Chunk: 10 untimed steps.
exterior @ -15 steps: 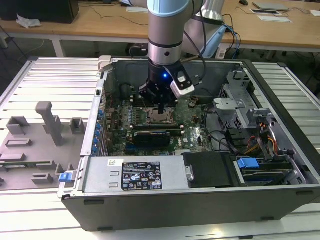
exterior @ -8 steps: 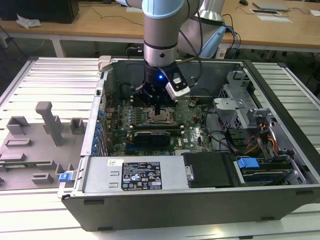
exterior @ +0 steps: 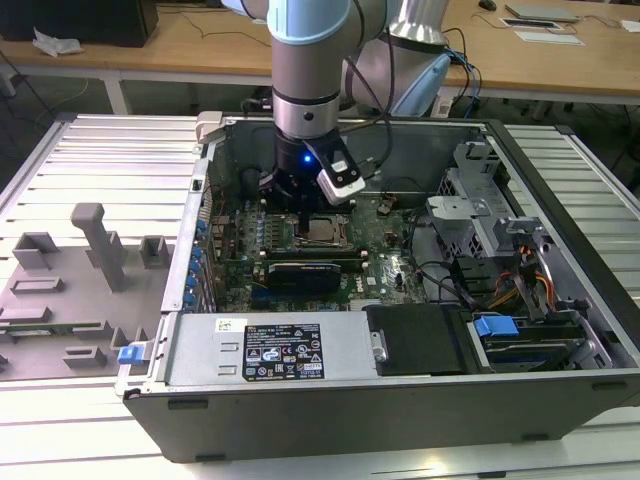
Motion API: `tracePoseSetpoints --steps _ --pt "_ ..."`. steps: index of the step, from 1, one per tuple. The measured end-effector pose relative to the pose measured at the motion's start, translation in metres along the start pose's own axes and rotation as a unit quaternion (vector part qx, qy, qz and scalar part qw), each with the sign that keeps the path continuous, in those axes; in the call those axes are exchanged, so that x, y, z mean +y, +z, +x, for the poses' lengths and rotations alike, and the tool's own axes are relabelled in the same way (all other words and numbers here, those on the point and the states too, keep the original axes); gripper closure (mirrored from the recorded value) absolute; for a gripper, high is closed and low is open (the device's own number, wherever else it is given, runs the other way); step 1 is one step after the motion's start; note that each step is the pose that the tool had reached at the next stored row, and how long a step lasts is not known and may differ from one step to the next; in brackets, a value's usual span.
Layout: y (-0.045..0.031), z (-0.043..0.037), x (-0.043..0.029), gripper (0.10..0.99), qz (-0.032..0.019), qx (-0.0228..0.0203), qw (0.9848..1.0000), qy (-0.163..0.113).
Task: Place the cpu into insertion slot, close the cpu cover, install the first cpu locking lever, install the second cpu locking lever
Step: 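Close the cpu cover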
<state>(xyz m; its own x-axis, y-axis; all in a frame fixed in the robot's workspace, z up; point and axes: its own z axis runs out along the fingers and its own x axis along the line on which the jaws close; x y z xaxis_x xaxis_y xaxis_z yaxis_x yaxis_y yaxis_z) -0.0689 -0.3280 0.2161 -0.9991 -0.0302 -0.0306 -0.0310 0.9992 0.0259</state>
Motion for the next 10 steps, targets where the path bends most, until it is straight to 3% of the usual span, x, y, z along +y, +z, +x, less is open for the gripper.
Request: tracePoseSetpoints --steps 6,10 --pt "0.0021 0.0022 0.0 0.98 -0.0106 -0.0012 0.9999 -0.008" --pt "0.0022 0.0022 0.0 0.98 -0.0119 -0.0014 0.9999 -0.009"
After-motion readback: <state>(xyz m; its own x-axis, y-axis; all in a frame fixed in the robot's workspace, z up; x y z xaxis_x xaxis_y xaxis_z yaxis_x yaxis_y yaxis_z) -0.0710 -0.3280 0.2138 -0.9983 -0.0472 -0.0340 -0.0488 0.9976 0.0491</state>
